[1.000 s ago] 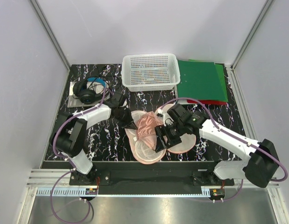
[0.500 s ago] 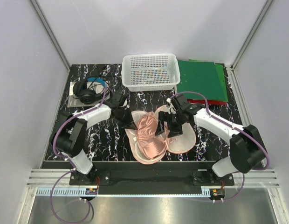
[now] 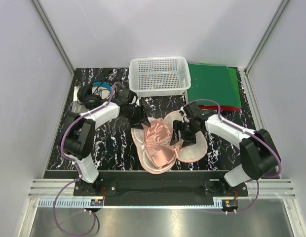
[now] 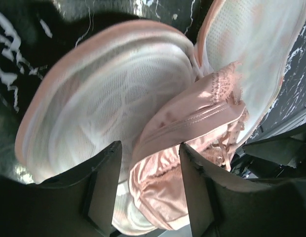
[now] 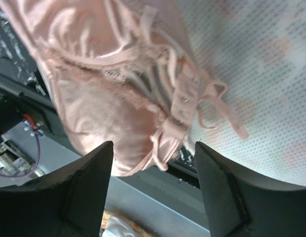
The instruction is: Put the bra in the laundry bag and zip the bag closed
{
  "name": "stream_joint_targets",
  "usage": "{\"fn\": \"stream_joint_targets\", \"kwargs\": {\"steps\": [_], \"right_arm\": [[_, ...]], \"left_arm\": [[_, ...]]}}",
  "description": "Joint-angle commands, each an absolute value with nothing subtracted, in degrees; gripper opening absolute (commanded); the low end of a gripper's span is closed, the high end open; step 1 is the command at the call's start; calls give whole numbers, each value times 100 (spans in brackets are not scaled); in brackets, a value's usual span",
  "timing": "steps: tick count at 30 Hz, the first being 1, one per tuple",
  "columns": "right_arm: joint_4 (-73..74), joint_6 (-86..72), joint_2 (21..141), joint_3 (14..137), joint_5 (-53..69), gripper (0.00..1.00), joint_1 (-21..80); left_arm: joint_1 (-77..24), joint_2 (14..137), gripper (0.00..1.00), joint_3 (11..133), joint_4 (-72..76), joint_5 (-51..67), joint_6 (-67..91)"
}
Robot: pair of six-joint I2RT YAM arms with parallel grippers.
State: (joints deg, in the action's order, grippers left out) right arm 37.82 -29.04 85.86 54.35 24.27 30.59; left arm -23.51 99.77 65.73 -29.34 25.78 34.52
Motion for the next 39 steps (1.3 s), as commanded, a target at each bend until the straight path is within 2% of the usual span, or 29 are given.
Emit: {"fn": "stream_joint_targets", "kwargs": {"steps": [1,3,5,6,9,11,12,14,20,23,24,25,27,31,33,36,38,39], "right_arm": [[3280,-2681,8894,5449,2031,70,3006],[3199,-2471,9201,5598,1952,65,3006],[3217,-2207,9553,5949,1829,57,3006],[3295,-2119,9667,6081,1698,54,3006],[3515,-1838,9931,6634,1512,40,3006],[3577,-1740,10089,6995,1538,28,3006],[3595,-1723,10151,7188,1669,26,3006],[3621,-1723,10362,7373,1819,23,3006],[3674,-1793,10766,7725,2127,23,3015],[3883,-1811,10854,7813,2162,25,3015],[4007,-1758,10872,7848,2153,28,3015],[4138,-1740,10846,7857,2145,31,3006],[4525,-1670,10610,7762,2153,36,3006],[4746,-1591,9775,7331,1917,56,3006],[4737,-1503,9476,7190,1863,61,3006],[4518,-1354,9579,7390,2021,64,3006],[4308,-1161,9807,7776,2205,76,3006],[4228,-934,10104,7909,2232,79,3006]], "left_arm": [[-2338,10318,52,6890,-2909,2918,3208],[-2338,10449,50,6934,-2900,2988,3225],[-2338,10511,43,6970,-2900,3050,3243],[-2338,10503,30,6935,-2900,2998,3252],[-2338,10188,13,6716,-2909,2595,3357],[-2312,9872,8,6575,-2909,2339,3418],[-2285,9774,3,6418,-2909,2103,3428],[-2206,9555,1,6276,-2909,1891,3480],[-1995,9369,0,5915,-2874,1679,3568],[-1995,9527,2,5906,-2874,1758,3621],[-1995,9588,6,5932,-2865,1836,3612],[-1995,9693,14,5950,-2865,1872,3578],[-1995,9764,17,6029,-2874,1933,3525],[-1986,9669,30,6152,-2997,1907,3305],[-1986,9598,38,6187,-3049,1951,3217],[-1995,9527,46,6284,-3216,2013,3033],[-1995,9519,48,6371,-3296,1987,2910],[-2004,9536,50,6398,-3313,1986,2874]]}}
